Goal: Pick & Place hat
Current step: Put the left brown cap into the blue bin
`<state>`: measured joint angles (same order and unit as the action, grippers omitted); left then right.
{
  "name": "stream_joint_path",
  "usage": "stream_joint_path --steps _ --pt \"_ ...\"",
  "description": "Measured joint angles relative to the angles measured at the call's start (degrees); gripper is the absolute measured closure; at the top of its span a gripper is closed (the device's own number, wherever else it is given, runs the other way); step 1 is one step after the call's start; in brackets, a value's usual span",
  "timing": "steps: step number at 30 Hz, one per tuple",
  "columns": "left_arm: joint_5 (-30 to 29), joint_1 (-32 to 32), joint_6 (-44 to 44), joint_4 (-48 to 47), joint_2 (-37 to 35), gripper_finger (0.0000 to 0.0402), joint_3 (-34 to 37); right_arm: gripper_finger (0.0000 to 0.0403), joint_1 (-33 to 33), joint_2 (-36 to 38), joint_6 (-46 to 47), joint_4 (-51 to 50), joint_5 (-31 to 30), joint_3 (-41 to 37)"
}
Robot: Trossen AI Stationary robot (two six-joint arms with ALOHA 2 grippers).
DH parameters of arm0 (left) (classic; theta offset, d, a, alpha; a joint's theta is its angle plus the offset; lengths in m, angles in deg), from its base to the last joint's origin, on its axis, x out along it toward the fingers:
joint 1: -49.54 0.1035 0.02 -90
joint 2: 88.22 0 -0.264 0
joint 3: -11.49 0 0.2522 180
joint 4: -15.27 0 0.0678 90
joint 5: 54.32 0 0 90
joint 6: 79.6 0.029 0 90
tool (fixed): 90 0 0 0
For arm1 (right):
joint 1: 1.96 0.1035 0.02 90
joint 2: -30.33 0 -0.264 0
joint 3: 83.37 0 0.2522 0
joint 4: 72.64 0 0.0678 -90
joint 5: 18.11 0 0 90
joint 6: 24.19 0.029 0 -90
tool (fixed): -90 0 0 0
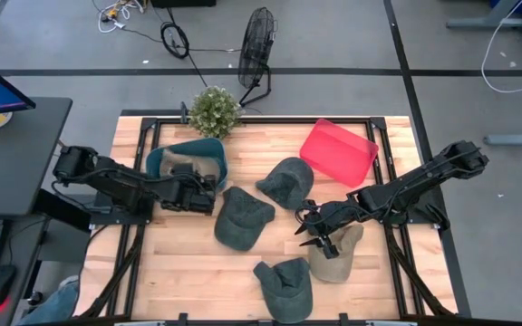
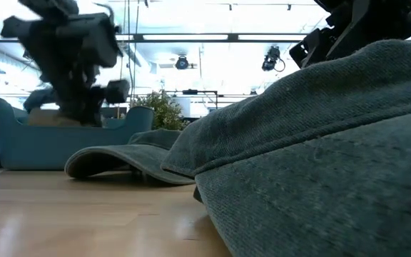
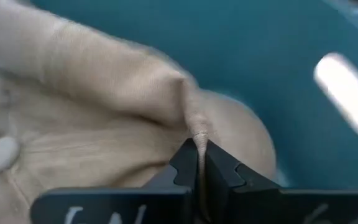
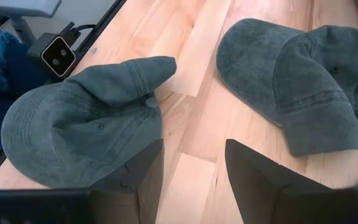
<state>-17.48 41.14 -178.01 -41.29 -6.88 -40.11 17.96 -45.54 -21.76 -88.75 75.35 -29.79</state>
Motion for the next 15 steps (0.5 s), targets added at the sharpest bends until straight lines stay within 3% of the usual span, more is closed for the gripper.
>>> stream_joint_path --steps 4,10,15 --pt "3.7 0.0 0.1 1.3 0.0 0.0362 2.6 0.0227 0.0 0.0 0.0 0.1 0.0 0.0" --pt "4.4 0.0 4.3 1.7 0.0 0.032 2.8 0.0227 0.0 0.0 0.0 0.4 0.0 0.0" --pt "6.3 0.0 10.1 -3.9 0.0 0.029 -0.9 0.0227 0.0 0.0 0.0 0.9 0.0 0.0"
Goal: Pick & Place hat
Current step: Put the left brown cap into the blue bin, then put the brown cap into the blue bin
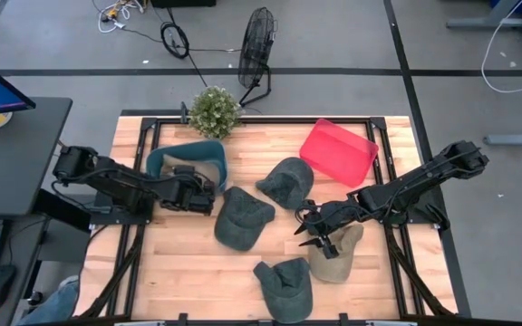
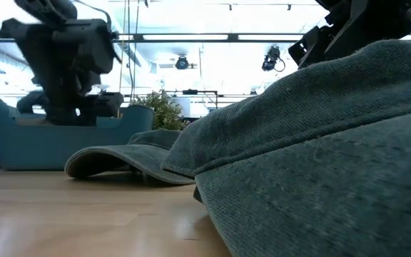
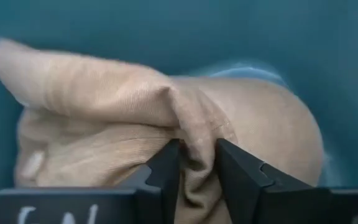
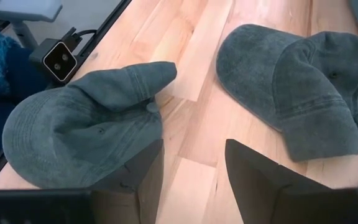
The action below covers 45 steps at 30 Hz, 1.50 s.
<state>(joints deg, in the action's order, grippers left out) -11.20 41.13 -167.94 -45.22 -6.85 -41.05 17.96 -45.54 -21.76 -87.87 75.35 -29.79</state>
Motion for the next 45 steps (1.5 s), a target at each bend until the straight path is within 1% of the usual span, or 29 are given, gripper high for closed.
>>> stream_joint_path --steps 4,10,14,18,23,26,30,34,37,42,45 --pt "-0.1 -0.2 6.8 -4.9 0.0 0.0282 -6.3 0.0227 0.0 0.0 1.9 0.0 0.0 0.0" --pt "-0.8 -0.5 17.4 -5.0 0.0 0.0284 -14.0 0.0227 0.2 0.0 2.9 0.0 0.0 0.0" --pt "-2.1 -0.5 20.1 -4.1 0.0 0.0285 -15.4 0.0227 0.9 0.0 3.2 0.1 0.0 0.0" --pt "-2.4 -0.5 22.6 -4.0 0.0 0.0285 -15.4 0.0227 2.9 0.0 7.3 -0.7 0.0 0.0" --pt "-2.4 -1.5 23.5 -3.9 0.0 0.0285 -15.4 0.0227 7.4 0.0 17.4 -5.8 0.0 0.0" --pt "-2.4 -2.2 23.5 -3.7 0.0 0.0285 -15.4 0.0227 10.6 0.0 23.7 -9.0 -1.5 0.0" --pt "-2.4 -3.6 23.5 -2.4 0.0 0.0285 -15.4 0.0227 14.7 0.0 33.8 -12.6 -1.5 0.0" --pt "-2.4 -4.9 23.4 -2.0 0.0 0.0285 -15.4 0.0227 19.1 0.0 43.7 -16.7 -0.8 0.0" --pt "-2.4 -5.7 23.0 -1.5 0.0 0.0285 -15.4 0.0227 22.5 0.0 51.1 -18.8 1.1 0.0" --pt "-2.4 -6.5 23.1 0.7 0.0 0.0285 -15.4 0.0227 27.1 0.0 58.6 -19.0 0.6 0.0" --pt "-2.4 -6.7 23.0 1.8 0.0 0.0285 -15.4 0.0227 29.1 0.0 60.9 -20.2 0.6 0.0"
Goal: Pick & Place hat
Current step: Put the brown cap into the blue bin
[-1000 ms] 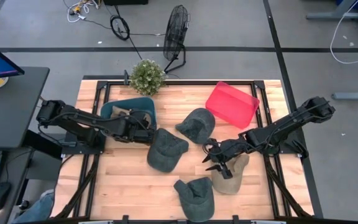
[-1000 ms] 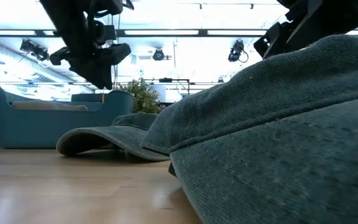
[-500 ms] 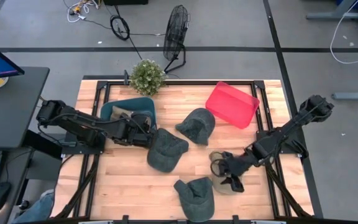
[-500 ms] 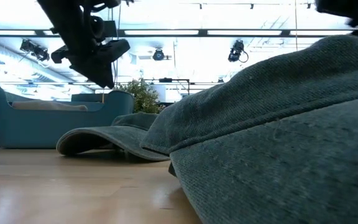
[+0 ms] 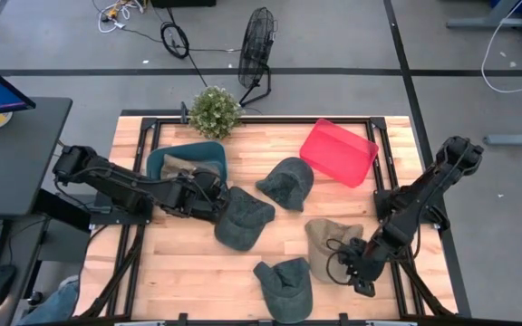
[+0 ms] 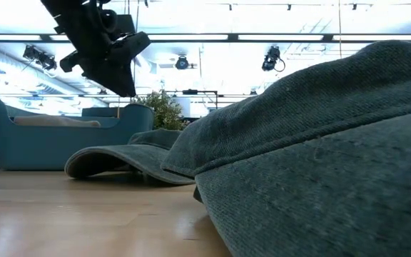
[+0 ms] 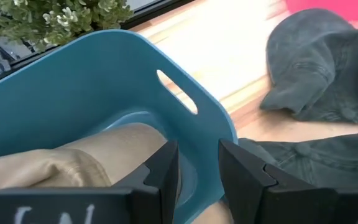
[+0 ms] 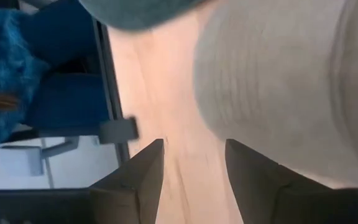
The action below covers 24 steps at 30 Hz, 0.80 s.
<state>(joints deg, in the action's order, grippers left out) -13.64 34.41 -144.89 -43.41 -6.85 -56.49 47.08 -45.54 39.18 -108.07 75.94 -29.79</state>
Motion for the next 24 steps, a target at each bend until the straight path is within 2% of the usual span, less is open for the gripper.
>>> stream_joint_path --steps 7,16,21,24 --pt "0.0 -0.6 0.0 2.5 0.0 0.0285 0.0 0.0227 3.9 0.0 8.7 -10.4 0.0 0.0" --pt "0.0 -2.9 0.0 3.1 0.0 0.0285 0.0 0.0227 8.7 -0.3 19.1 -11.1 -0.3 0.0" --pt "0.0 -4.5 0.0 3.1 0.0 0.0285 0.0 0.0227 9.6 -3.3 20.1 -10.5 -0.5 0.0" --pt "0.0 -5.5 0.0 3.2 0.0 0.0285 0.0 0.0227 9.6 -5.6 16.7 -10.6 -0.8 0.0"
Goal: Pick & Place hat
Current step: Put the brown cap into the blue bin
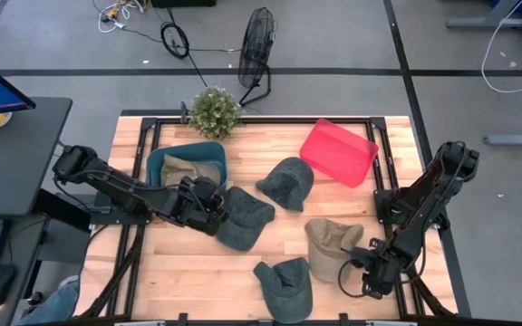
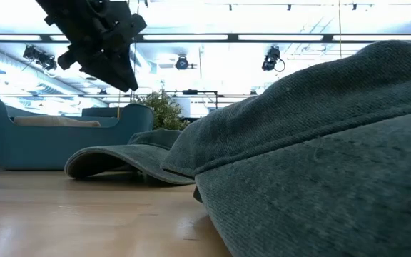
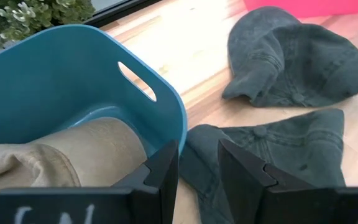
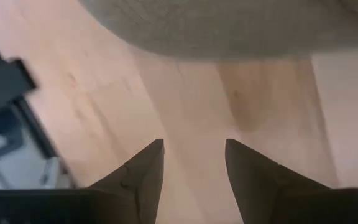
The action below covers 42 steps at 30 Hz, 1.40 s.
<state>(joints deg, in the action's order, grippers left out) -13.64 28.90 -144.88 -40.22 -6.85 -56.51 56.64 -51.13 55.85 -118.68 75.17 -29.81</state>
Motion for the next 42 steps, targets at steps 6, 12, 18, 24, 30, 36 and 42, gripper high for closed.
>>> stream_joint_path --steps 6,12,18,24,30,36,42 --pt "0.0 -1.2 0.0 0.0 0.0 0.0285 0.0 0.0227 -2.3 -0.5 -7.6 -0.5 -2.0 2.5" --pt "0.0 -1.5 0.0 1.6 0.0 0.0285 0.0 0.0227 -3.6 0.0 -24.2 -11.5 -11.0 14.8" --pt "0.0 -1.5 0.0 6.4 0.0 0.0285 0.0 0.0232 -4.8 0.1 -35.6 -17.4 -26.6 17.3" --pt "5.2 -2.1 15.4 18.6 0.0 0.0285 0.0 0.026 -10.2 0.0 -33.8 -11.6 -20.8 9.2" --pt "11.7 -3.2 36.3 31.9 0.0 0.0285 0.0 0.0254 -14.8 0.1 -34.0 -2.3 -15.3 2.7" --pt "17.8 -2.4 40.8 33.7 0.0 0.0285 0.0 0.027 -16.0 0.1 -47.1 4.1 -13.9 2.7" --pt "27.1 -1.0 45.3 37.2 0.0 0.0285 0.0 0.0388 -20.1 -0.1 -58.3 9.3 -12.3 4.1"
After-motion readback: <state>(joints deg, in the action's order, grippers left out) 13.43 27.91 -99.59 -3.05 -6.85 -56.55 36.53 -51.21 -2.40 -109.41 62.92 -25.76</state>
